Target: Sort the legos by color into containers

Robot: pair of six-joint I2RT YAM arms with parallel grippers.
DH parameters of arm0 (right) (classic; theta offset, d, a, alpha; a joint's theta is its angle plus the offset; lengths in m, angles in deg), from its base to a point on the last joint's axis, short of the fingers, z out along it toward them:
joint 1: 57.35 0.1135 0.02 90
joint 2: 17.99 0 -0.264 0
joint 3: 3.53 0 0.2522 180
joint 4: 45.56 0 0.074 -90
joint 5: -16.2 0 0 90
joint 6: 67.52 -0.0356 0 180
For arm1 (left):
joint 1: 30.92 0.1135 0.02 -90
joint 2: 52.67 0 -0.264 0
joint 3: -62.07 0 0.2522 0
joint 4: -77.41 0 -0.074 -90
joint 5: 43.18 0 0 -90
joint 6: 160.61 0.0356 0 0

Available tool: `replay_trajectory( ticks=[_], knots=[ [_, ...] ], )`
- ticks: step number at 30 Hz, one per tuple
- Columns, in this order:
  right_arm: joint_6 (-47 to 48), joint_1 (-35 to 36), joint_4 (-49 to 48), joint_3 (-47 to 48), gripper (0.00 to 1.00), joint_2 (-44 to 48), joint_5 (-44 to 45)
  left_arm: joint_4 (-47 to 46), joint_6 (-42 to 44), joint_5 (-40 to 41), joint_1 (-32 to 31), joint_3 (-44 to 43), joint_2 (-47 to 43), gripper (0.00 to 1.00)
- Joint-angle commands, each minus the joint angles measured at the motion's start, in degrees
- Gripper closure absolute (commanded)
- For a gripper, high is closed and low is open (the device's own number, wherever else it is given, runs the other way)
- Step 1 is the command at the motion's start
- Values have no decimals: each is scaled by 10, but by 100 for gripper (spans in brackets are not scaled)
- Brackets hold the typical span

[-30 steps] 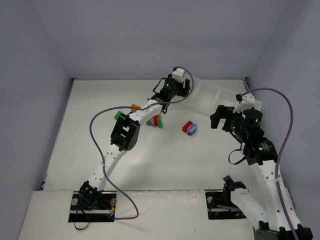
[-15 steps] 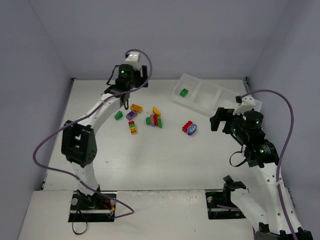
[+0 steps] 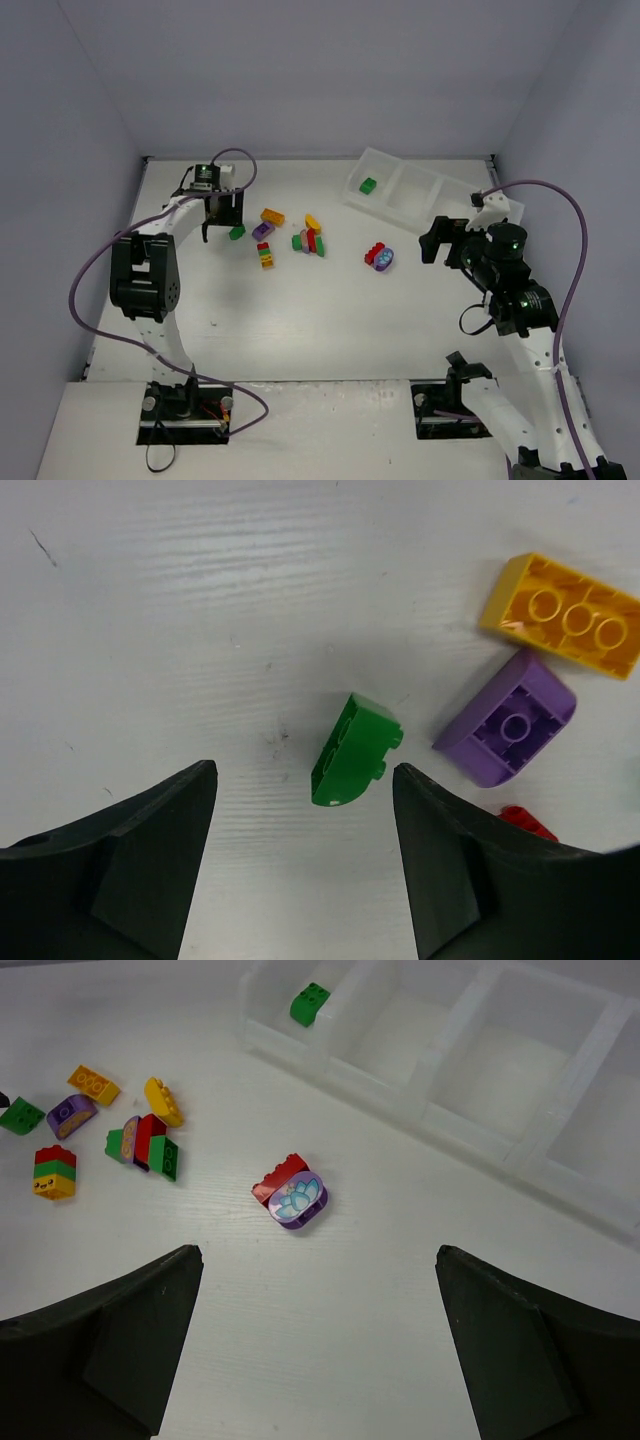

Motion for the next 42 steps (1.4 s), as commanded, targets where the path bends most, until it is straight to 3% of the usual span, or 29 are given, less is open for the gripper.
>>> replay_trajectory(
  ticks=[1,17,20,24,25,28,35,42],
  knots=[
    [6,5,-23,4,0,0,-3,18,26,-24,8,-12,-16,35],
    [3,5,-22,3,0,1,8,9,46,-60,9,-31,47,49],
    [3,5,-22,3,0,0,9,4,48,-68,9,-36,46,58],
    [3,5,-22,2,0,-3,9,-5,50,-84,8,-35,36,79],
    [3,5,-22,2,0,-4,9,-17,50,-89,8,-28,26,89],
    [3,5,-22,3,0,-7,8,-41,47,-101,7,-15,5,98],
    [3,5,-22,5,0,-6,8,-114,11,-122,-42,-35,-58,97],
    [3,5,-22,7,0,-8,2,-147,-29,-119,-152,-192,4,97]
  ],
)
